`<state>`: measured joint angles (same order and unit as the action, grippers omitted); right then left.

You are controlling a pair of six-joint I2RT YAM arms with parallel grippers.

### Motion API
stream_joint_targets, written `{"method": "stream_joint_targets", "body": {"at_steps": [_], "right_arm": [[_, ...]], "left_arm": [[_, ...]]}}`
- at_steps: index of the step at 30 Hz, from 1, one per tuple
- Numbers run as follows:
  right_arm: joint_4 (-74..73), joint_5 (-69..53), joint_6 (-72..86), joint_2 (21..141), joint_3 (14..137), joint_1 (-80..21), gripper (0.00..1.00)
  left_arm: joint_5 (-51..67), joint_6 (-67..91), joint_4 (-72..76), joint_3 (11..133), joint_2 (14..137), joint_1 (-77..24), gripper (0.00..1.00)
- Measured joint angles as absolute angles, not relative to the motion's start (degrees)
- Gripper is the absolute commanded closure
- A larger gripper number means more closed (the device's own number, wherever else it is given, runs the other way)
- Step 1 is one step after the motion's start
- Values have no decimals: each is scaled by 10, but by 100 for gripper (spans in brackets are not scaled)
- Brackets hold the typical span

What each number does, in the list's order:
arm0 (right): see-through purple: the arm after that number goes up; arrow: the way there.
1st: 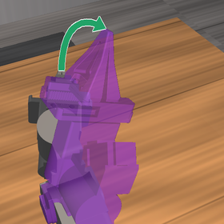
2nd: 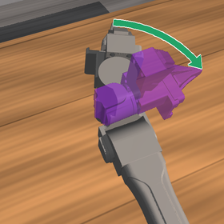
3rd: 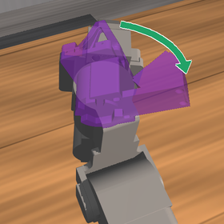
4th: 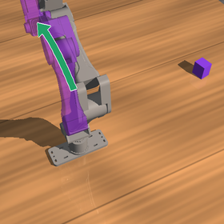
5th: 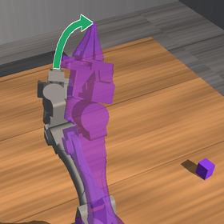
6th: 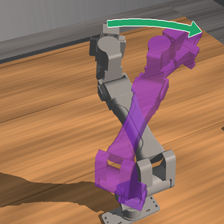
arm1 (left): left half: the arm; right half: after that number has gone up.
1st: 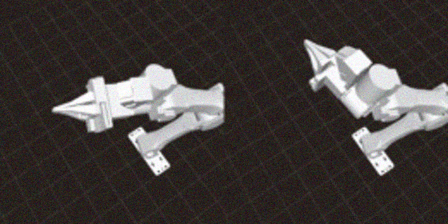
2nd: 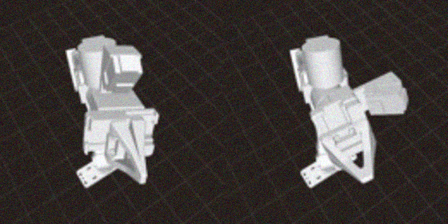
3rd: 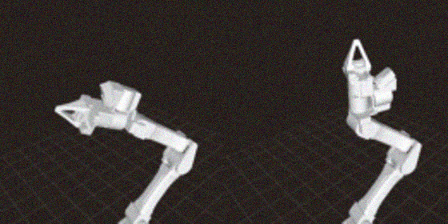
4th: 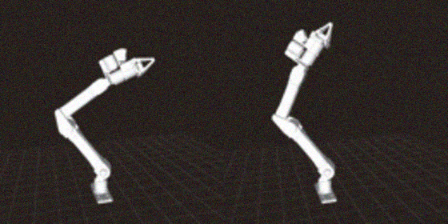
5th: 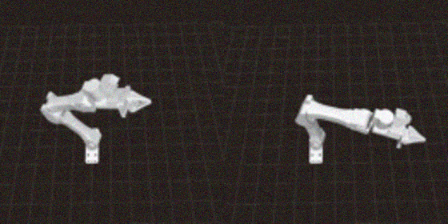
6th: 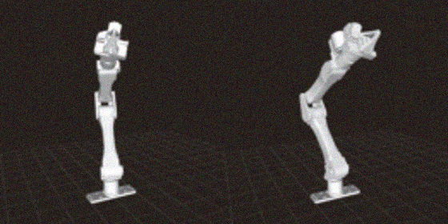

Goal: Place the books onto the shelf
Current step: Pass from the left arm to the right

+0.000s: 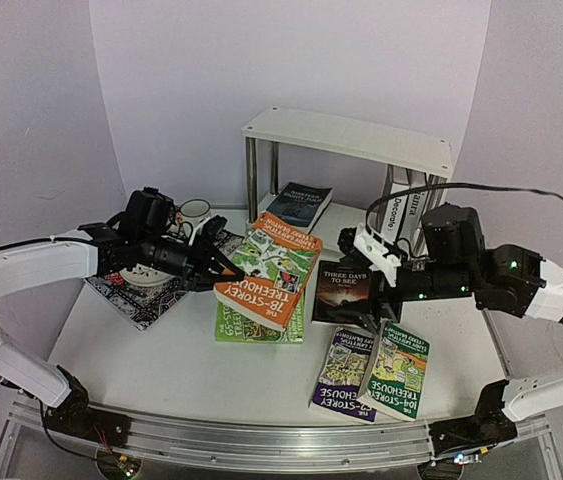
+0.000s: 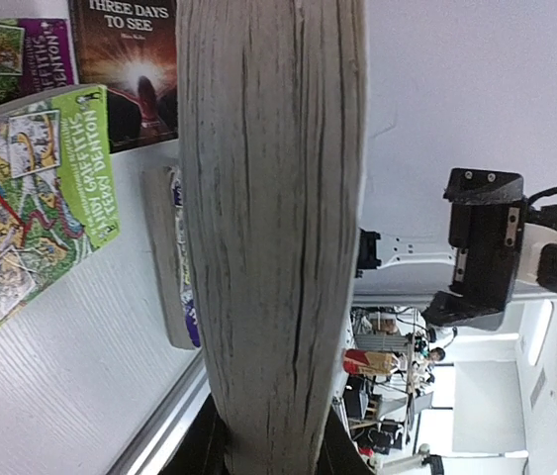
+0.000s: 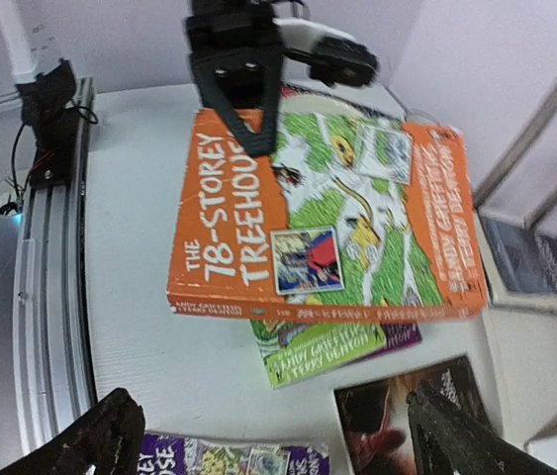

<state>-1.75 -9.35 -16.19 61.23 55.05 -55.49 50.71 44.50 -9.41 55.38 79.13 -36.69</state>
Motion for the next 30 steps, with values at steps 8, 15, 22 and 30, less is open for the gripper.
{"method": "stream_joint_targets", "body": {"at_steps": [8,15,22,30], "right_arm": [[123,-140,-409,574,435,-573,2],[141,-154,-616,588,430,-592,2],[154,-109,-758,630,430,-605,3],[228,-53,-857,654,430,-606,10]], "left_arm": [[557,435,-123,582,784,-367,99],[577,438,-137,582,775,-367,98],[586,446,-138,582,768,-367,97],[595,450,-140,582,763,-367,98]]}}
